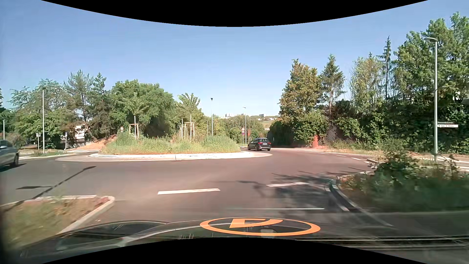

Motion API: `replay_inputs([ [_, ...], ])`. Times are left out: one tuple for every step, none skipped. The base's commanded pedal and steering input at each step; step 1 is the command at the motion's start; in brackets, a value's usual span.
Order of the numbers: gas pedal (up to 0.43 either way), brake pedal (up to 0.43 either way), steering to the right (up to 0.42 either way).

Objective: Follow the waypoints while adhering to traffic rules and regulations

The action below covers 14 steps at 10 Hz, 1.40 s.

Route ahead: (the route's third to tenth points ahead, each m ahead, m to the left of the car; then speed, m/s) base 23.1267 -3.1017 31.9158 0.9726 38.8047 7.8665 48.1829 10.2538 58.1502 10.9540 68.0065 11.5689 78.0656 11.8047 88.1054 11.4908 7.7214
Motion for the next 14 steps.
replay_inputs([
  [0.000, 0.000, 0.072],
  [0.000, 0.000, 0.098],
  [0.000, 0.000, 0.127],
  [0.000, 0.000, 0.139],
  [0.008, 0.000, 0.141],
  [0.110, 0.000, 0.134],
  [0.118, 0.000, 0.127],
  [0.130, 0.000, 0.120],
  [0.130, 0.000, 0.118],
  [0.130, 0.000, 0.118],
  [0.118, 0.000, 0.114],
  [0.110, 0.000, 0.101],
  [0.087, 0.000, 0.085],
  [0.079, 0.000, 0.058],
])
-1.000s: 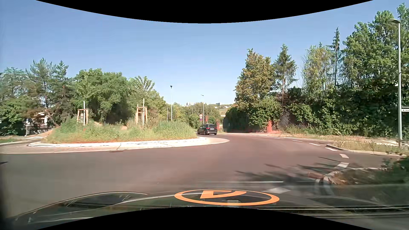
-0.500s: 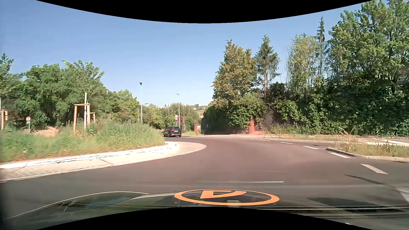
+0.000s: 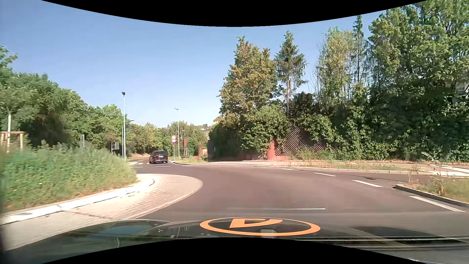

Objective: Follow the waypoints while adhering to traffic rules and regulations

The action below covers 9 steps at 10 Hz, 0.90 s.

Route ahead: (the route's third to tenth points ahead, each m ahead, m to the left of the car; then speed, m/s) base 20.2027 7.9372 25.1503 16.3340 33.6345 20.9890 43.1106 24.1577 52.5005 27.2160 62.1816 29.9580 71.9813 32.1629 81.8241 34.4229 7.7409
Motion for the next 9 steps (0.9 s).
replay_inputs([
  [0.067, 0.000, 0.022],
  [0.067, 0.000, -0.011],
  [0.067, 0.000, -0.062],
  [0.067, 0.000, -0.103],
  [0.067, 0.000, -0.141],
  [0.067, 0.000, -0.166],
  [0.067, 0.000, -0.191],
  [0.067, 0.000, -0.203],
  [0.067, 0.000, -0.206],
])
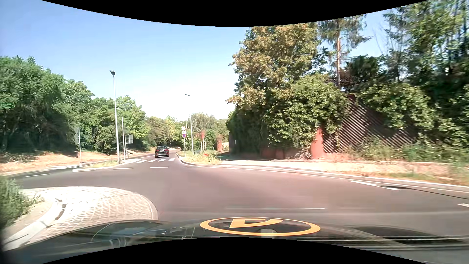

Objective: Follow the waypoints while adhering to traffic rules and regulations

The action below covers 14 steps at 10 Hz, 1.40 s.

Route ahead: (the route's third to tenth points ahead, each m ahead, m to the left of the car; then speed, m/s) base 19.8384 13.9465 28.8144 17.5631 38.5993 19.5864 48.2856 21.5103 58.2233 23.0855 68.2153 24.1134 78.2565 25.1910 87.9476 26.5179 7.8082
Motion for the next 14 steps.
replay_inputs([
  [0.067, 0.000, -0.206],
  [0.067, 0.000, -0.203],
  [0.067, 0.000, -0.202],
  [0.079, 0.000, -0.201],
  [0.079, 0.000, -0.198],
  [0.087, 0.000, -0.193],
  [0.110, 0.000, -0.188],
  [0.110, 0.000, -0.186],
  [0.130, 0.000, -0.185],
  [0.157, 0.000, -0.181],
  [0.169, 0.000, -0.174],
  [0.197, 0.000, -0.160],
  [0.197, 0.000, -0.143],
  [0.197, 0.000, -0.123],
])
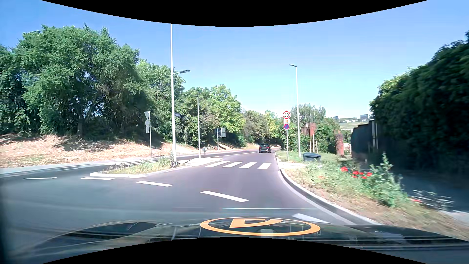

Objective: Follow the waypoints while adhering to traffic rules and regulations

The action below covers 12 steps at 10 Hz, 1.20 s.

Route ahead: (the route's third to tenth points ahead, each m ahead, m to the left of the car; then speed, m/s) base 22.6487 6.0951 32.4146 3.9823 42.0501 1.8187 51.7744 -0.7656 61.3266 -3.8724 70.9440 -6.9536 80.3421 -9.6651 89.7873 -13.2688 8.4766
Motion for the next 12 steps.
replay_inputs([
  [0.209, 0.000, -0.090],
  [0.209, 0.000, -0.059],
  [0.209, 0.000, -0.038],
  [0.209, 0.000, -0.008],
  [0.209, 0.000, 0.016],
  [0.228, 0.000, 0.029],
  [0.240, 0.000, 0.036],
  [0.248, 0.000, 0.037],
  [0.260, 0.000, 0.039],
  [0.260, 0.000, 0.040],
  [0.260, 0.000, 0.042],
  [0.260, 0.000, 0.044],
])
